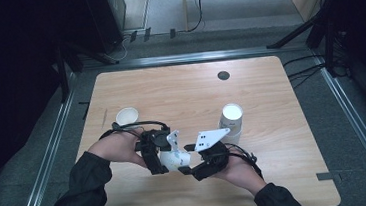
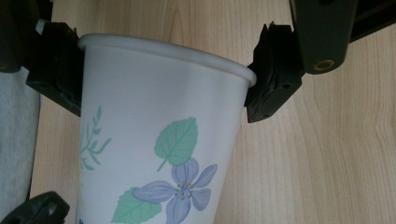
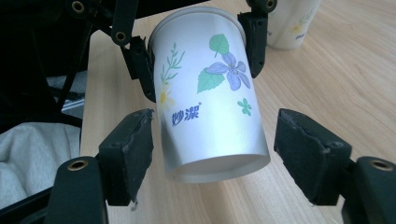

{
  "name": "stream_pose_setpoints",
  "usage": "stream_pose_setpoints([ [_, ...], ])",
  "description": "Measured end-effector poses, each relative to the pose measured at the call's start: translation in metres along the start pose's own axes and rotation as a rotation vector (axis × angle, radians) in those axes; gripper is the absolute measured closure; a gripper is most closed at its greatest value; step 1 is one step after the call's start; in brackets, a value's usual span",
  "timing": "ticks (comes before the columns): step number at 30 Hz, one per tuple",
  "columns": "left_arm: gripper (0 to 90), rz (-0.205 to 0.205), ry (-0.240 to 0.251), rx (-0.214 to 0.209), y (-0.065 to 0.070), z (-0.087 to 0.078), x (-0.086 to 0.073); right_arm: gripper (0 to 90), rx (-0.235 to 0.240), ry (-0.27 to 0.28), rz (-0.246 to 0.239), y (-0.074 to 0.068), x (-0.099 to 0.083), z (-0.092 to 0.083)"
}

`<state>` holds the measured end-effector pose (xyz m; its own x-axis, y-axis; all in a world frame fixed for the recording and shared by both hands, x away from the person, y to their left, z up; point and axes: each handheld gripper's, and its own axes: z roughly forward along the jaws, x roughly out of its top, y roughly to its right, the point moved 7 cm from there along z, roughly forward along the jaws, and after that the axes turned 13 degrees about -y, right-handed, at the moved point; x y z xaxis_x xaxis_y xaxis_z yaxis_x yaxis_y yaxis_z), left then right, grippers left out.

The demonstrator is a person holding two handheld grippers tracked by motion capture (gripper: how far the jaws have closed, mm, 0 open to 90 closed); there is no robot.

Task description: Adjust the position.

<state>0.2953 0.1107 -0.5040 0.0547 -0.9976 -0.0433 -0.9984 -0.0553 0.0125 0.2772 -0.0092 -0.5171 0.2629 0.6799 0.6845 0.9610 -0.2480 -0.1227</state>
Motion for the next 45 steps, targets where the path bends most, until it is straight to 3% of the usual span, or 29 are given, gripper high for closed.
stream_pose_setpoints([
  [4,23.7,-0.012,-0.005,-0.005,0.001,0.000,0.001,28.4,0.010,-0.020,-0.007,-0.002,-0.002,0.005],
  [9,23.8,0.001,-0.003,-0.002,0.003,-0.001,0.004,29.4,0.010,-0.038,-0.012,-0.002,-0.003,0.009],
  [28,23.1,0.031,0.040,0.003,0.005,-0.004,0.006,33.6,-0.003,-0.036,-0.049,-0.004,-0.002,0.009],
  [36,14.6,0.005,0.129,0.019,0.002,-0.014,0.006,33.4,-0.009,-0.005,-0.040,-0.001,0.001,-0.002],
  [45,13.0,-0.034,0.264,-0.026,-0.003,-0.022,-0.006,33.4,-0.020,0.043,-0.032,0.002,0.003,-0.018],
])
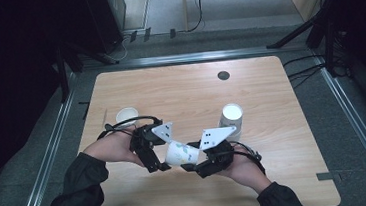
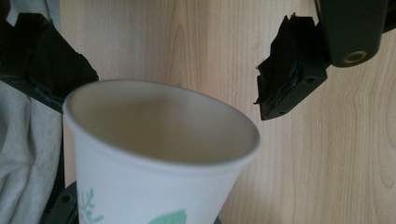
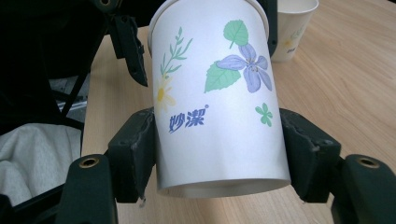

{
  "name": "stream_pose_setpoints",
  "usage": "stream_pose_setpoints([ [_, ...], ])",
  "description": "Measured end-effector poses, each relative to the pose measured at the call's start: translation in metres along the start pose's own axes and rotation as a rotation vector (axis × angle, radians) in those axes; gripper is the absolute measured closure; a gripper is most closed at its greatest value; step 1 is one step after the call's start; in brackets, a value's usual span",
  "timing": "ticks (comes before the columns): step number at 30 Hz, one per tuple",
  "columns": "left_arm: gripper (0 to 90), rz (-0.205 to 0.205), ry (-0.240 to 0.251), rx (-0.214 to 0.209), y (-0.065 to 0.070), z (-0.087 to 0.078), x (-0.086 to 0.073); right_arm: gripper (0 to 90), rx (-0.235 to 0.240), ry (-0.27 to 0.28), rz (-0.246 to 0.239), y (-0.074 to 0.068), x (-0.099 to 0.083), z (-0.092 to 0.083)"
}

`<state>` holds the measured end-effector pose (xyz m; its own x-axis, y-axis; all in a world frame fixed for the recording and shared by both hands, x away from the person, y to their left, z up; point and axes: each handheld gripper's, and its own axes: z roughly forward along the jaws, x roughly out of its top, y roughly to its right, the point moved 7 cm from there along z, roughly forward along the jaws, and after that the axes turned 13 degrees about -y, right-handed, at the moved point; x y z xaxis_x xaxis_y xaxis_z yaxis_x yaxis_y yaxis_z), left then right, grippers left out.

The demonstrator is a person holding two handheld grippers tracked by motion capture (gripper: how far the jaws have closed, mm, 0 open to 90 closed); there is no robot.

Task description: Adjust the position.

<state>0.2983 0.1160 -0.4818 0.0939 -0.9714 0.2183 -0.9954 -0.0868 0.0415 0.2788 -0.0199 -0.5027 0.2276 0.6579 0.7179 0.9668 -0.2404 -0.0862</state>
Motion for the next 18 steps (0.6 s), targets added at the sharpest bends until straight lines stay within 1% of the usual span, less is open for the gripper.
stream_pose_setpoints([
  [3,13.0,-0.019,0.038,-0.013,-0.001,-0.002,-0.004,33.4,0.001,0.013,0.006,0.000,0.001,-0.004],
  [5,13.0,-0.030,0.053,-0.021,-0.001,-0.002,-0.007,33.4,0.001,0.024,0.007,0.001,0.001,-0.007],
  [6,13.1,-0.039,0.068,-0.004,-0.003,-0.002,-0.009,33.4,0.000,0.033,0.004,0.001,0.002,-0.009],
  [9,13.5,-0.056,0.108,-0.012,-0.003,-0.003,-0.013,33.3,0.004,0.049,0.013,0.001,0.002,-0.014],
  [13,13.8,-0.078,0.165,-0.047,-0.002,-0.004,-0.016,33.4,0.009,0.070,0.018,0.001,0.002,-0.020],
  [15,13.8,-0.100,0.203,-0.058,-0.003,-0.006,-0.016,33.4,0.007,0.078,0.021,0.002,0.002,-0.021],
  [16,14.0,-0.110,0.218,-0.071,-0.004,-0.006,-0.016,33.4,0.005,0.081,0.020,0.002,0.002,-0.022],
  [18,14.2,-0.126,0.236,-0.078,-0.004,-0.007,-0.017,33.3,0.007,0.091,0.022,0.002,0.003,-0.023],
])
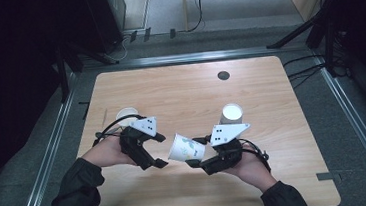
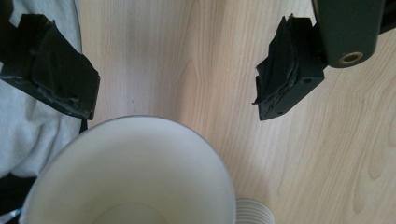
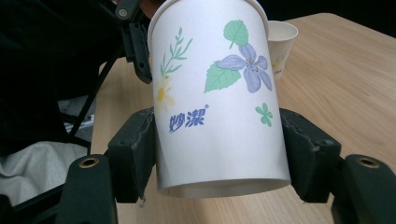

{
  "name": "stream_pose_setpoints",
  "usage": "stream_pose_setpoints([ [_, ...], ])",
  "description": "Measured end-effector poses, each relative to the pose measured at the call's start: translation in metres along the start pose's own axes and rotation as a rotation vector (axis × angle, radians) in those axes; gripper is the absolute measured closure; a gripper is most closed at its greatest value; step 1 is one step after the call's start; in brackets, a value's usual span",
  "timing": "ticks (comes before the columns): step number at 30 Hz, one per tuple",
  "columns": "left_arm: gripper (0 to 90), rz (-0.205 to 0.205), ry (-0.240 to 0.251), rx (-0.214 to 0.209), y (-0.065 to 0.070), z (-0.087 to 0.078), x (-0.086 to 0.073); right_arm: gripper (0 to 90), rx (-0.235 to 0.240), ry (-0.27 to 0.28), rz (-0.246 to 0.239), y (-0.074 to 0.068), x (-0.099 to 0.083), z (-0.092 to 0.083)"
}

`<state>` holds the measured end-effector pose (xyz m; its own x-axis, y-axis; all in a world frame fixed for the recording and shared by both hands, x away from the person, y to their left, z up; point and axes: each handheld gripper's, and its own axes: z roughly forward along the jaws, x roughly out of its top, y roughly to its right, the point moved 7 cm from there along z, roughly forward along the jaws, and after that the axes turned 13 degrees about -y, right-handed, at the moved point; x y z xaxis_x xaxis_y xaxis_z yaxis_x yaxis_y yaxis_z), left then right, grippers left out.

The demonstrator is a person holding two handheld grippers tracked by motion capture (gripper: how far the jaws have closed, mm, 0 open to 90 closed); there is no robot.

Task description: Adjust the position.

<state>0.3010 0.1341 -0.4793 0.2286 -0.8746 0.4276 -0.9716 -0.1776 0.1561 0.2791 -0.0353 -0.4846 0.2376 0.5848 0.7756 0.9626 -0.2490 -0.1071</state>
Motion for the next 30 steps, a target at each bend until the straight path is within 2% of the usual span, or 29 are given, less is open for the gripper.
stream_pose_setpoints([
  [3,14.5,-0.027,0.040,-0.022,0.001,0.000,0.001,33.4,0.007,0.014,0.006,0.000,0.001,-0.002],
  [6,14.8,-0.048,0.075,-0.008,0.000,0.003,0.003,33.3,0.016,0.025,0.019,0.001,0.002,-0.004],
  [8,15.7,-0.066,0.079,-0.014,-0.001,0.005,0.004,33.3,0.022,0.035,0.024,0.001,0.002,-0.005],
  [12,15.8,-0.073,0.098,-0.025,0.002,0.009,0.007,33.3,0.020,0.046,0.031,0.002,0.003,-0.007],
  [15,15.8,-0.064,0.111,-0.029,0.004,0.008,0.010,33.3,0.020,0.052,0.031,0.003,0.003,-0.008],
  [20,15.8,-0.058,0.164,-0.058,0.009,0.003,0.019,33.3,0.024,0.054,0.034,0.003,0.002,-0.008],
  [30,15.8,-0.049,0.209,-0.089,0.013,0.001,0.028,33.2,0.064,0.059,0.038,0.000,0.002,-0.003],
])
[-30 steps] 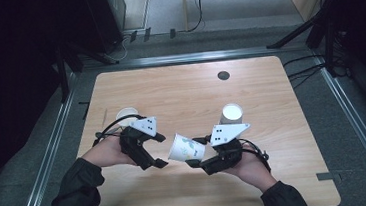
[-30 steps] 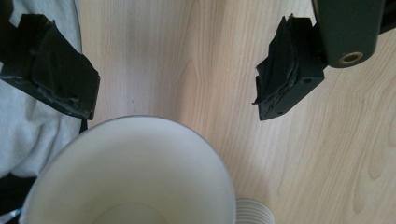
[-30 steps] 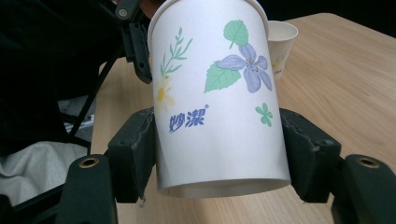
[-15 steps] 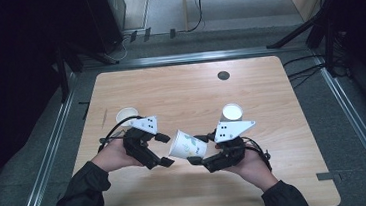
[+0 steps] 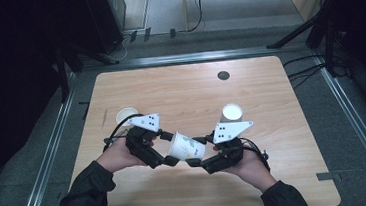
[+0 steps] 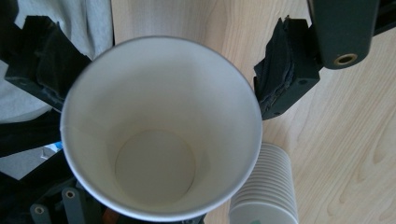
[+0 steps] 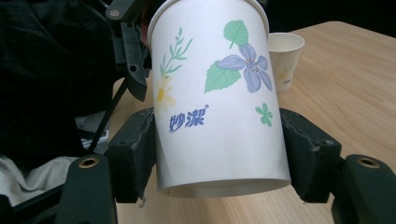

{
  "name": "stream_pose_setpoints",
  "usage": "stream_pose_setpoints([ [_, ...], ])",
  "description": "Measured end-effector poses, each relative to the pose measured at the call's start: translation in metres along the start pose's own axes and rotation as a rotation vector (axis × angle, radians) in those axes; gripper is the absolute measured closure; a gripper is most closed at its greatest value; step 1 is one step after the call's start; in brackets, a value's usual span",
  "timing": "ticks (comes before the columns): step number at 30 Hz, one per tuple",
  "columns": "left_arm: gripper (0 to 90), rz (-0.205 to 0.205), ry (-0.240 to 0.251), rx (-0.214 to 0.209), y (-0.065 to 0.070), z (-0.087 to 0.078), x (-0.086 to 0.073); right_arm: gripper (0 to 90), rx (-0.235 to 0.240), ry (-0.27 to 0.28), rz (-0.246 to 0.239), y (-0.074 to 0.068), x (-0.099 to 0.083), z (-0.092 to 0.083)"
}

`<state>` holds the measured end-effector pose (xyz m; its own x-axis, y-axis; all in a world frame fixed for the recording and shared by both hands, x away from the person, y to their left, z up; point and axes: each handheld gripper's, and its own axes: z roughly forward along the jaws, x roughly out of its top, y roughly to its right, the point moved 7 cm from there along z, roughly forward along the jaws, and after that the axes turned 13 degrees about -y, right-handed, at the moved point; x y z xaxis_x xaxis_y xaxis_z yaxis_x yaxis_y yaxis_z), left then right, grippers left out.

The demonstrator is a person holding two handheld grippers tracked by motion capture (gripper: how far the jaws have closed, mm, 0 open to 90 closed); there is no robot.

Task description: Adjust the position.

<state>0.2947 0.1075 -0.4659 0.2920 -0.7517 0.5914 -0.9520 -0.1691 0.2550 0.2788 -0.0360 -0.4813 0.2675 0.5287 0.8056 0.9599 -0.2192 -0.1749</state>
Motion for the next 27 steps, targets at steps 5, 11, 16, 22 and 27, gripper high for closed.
stream_pose_setpoints([
  [5,19.3,0.010,0.013,-0.009,0.0015,-0.0010,0.0010,33.2,0.015,-0.001,-0.001,-0.0020,-0.0001,0.0028],
  [11,20.6,0.012,0.034,-0.020,0.0017,-0.0040,0.0019,33.3,0.034,0.016,0.013,-0.0020,0.0007,0.0021],
  [16,21.7,0.011,0.028,-0.027,0.0014,-0.0034,0.0011,33.3,0.032,0.011,0.009,-0.0018,0.0001,0.0029],
  [22,23.4,0.014,0.034,-0.036,0.0015,-0.0042,0.0007,33.5,0.038,0.007,0.012,-0.0019,-0.0002,0.0022],
  [27,23.7,0.014,0.038,-0.043,0.0022,-0.0051,0.0010,33.8,0.048,0.012,0.018,-0.0022,-0.0001,0.0017],
])
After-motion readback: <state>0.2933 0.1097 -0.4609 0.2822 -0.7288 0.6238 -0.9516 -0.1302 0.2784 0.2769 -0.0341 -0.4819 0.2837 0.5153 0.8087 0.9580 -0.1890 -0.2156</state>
